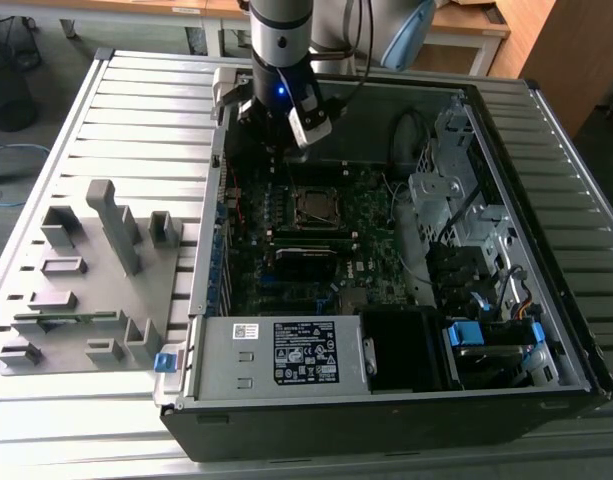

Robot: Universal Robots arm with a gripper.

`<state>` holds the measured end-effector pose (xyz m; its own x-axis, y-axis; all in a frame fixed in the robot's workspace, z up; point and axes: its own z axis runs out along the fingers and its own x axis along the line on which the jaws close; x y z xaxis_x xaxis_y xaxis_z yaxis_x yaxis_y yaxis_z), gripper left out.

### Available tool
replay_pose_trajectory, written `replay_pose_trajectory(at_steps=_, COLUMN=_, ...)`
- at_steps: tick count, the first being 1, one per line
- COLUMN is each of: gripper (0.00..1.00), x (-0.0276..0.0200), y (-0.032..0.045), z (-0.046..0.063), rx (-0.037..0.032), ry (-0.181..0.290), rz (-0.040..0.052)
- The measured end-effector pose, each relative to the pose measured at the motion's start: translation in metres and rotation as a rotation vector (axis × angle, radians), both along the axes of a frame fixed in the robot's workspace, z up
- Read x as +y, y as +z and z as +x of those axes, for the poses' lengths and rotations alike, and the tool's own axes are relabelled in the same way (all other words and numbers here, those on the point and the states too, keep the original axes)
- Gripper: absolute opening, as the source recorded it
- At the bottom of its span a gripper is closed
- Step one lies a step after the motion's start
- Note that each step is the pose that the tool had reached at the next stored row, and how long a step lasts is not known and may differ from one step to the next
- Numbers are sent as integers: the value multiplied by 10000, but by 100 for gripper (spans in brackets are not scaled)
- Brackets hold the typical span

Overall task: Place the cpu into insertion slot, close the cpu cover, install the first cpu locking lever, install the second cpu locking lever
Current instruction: 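Install the first cpu locking lever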

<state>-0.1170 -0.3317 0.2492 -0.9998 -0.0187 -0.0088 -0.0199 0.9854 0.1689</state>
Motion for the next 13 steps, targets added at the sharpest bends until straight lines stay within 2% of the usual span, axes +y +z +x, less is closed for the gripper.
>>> replay_pose_trajectory(at_steps=6, gripper=10, x=0, y=-3, z=77, rx=0, ry=0, rz=5)
replay_pose_trajectory(at_steps=13, gripper=10, x=0, y=-4, z=246, rx=-1, ry=0, rz=7)
